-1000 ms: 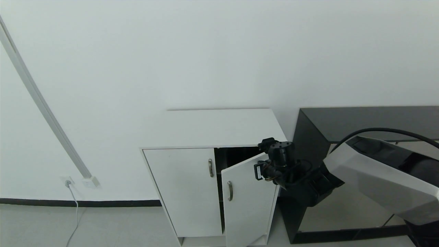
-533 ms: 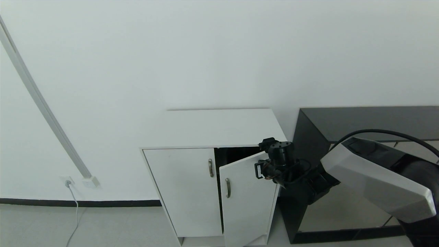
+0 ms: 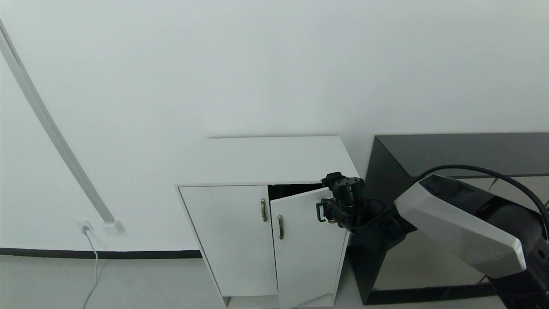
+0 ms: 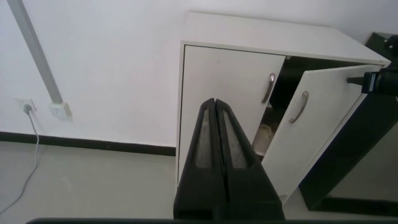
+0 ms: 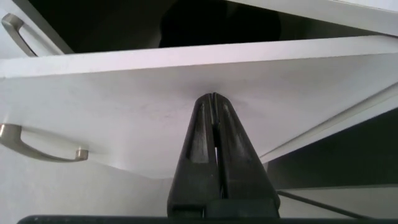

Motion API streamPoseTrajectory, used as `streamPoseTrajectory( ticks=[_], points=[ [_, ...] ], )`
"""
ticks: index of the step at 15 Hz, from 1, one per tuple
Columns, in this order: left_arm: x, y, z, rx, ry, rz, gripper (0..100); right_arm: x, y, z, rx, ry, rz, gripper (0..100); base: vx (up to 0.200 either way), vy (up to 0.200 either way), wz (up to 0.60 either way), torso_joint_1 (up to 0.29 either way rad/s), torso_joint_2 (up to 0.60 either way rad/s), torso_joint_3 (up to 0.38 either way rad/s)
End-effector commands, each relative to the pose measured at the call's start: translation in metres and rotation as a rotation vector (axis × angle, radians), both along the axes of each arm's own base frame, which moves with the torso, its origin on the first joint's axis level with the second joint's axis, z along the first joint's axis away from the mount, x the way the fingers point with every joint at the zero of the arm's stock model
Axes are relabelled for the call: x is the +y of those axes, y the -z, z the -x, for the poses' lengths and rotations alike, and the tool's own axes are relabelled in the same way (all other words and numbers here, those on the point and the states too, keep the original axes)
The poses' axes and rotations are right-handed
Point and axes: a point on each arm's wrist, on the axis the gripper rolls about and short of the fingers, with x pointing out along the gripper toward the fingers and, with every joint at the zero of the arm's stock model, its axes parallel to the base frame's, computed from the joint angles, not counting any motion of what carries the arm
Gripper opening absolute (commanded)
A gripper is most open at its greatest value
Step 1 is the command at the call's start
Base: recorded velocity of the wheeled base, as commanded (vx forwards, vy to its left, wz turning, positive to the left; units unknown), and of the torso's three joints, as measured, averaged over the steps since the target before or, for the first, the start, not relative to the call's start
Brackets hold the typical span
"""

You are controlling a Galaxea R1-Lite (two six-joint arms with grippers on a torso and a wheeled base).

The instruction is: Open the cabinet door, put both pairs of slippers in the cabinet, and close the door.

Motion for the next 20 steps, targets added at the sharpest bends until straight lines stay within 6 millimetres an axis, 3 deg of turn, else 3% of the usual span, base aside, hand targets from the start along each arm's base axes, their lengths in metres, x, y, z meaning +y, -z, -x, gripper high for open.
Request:
streamPoseTrajectory(
  ticks=[1,20],
  points=[
    [0.000,0.000,0.000,0.000,0.000,0.001,0,0.000,0.003,-0.001,0.002,0.001,0.001,0,0.000,0.000,0.00,0.000,0.00,0.000],
    [0.000,0.000,0.000,0.000,-0.002,0.001,0,0.000,0.002,-0.029,-0.011,0.029,0.007,0,0.000,0.000,0.00,0.000,0.00,0.000]
  ],
)
